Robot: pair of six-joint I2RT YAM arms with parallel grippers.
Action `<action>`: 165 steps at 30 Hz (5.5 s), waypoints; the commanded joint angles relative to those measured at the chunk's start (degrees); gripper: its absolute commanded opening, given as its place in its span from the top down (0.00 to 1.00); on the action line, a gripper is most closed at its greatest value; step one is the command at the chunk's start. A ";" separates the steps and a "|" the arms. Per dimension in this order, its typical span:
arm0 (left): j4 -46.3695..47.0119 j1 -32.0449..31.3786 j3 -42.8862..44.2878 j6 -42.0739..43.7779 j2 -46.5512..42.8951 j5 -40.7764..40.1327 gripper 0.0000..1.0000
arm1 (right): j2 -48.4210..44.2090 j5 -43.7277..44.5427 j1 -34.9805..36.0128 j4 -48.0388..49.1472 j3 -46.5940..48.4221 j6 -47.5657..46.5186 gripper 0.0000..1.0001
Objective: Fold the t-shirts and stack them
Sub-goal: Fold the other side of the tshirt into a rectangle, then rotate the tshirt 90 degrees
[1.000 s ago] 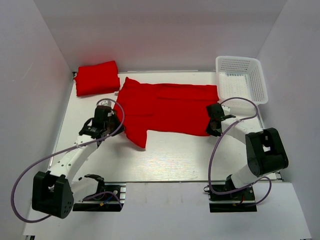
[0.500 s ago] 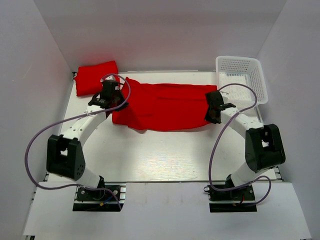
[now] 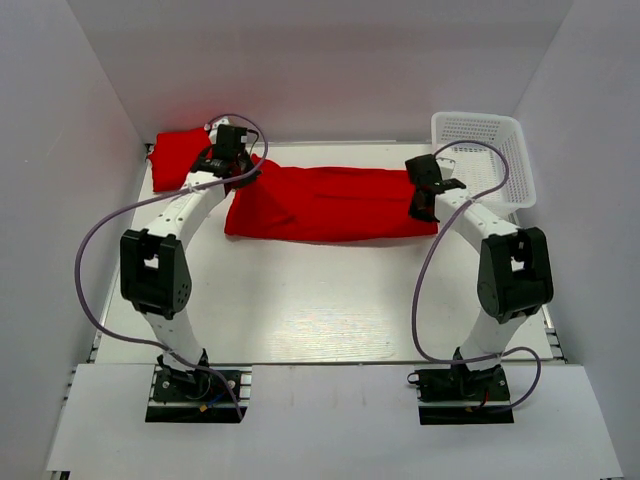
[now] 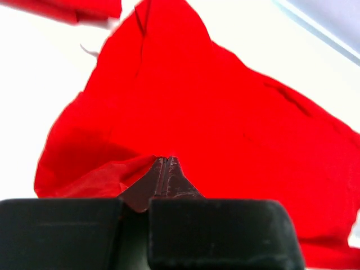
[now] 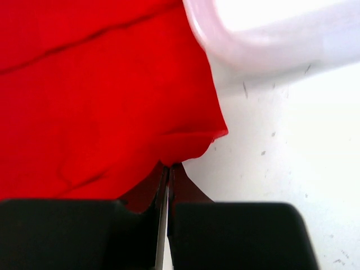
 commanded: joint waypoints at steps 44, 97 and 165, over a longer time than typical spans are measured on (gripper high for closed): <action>10.33 5.45 28.60 7.86 29.29 3.62 1.00 | 23.85 0.20 -4.49 -13.10 31.04 -4.43 1.00; 13.59 4.23 15.77 14.80 24.18 24.71 0.01 | 24.02 -21.77 -1.77 -3.95 29.99 -11.02 0.10; 15.00 -5.01 43.80 20.52 26.83 20.86 0.01 | -12.79 -33.59 32.78 11.34 -8.94 -16.38 0.10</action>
